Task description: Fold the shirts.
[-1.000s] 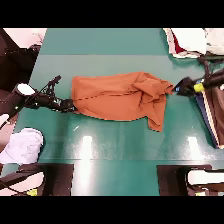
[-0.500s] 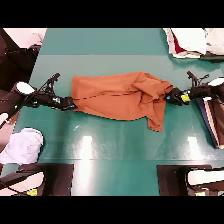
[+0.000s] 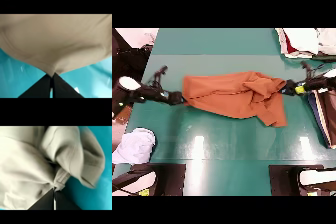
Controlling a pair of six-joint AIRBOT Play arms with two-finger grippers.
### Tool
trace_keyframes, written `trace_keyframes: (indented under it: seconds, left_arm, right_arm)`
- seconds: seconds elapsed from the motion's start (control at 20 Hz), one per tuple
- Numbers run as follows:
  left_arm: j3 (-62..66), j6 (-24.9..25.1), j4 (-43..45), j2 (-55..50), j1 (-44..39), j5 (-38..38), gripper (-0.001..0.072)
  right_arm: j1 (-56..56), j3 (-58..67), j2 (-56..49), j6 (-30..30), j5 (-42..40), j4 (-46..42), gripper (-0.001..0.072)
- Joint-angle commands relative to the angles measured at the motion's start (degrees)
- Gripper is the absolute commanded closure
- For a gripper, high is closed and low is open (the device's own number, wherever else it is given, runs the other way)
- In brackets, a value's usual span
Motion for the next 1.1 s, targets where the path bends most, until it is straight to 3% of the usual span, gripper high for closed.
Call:
trace_keyframes:
  seconds: [0.0,0.4,0.6,0.8,1.05]
  left_arm:
    - [10.8,-1.0,0.1,6.3,3.4,-0.4,0.0678]
    - [51.2,-0.9,0.1,17.3,5.8,1.7,0.0678]
    - [68.0,-1.5,-0.9,17.6,5.8,1.8,0.0678]
    - [69.6,-6.3,-3.5,20.7,5.8,3.6,0.0678]
    - [62.6,-9.4,-4.7,21.3,5.8,-4.2,0.0678]
  right_arm:
    - [-3.6,7.5,8.3,-0.1,2.9,0.4,0.0696]
    - [-6.2,32.6,29.2,-0.1,-5.6,0.1,0.0696]
    - [-6.2,41.3,37.7,1.0,-9.4,-8.1,0.0696]
    - [-6.2,42.6,45.2,5.2,-10.3,-19.7,0.0697]
    - [-6.2,38.4,44.7,7.4,-5.5,-20.4,0.0697]
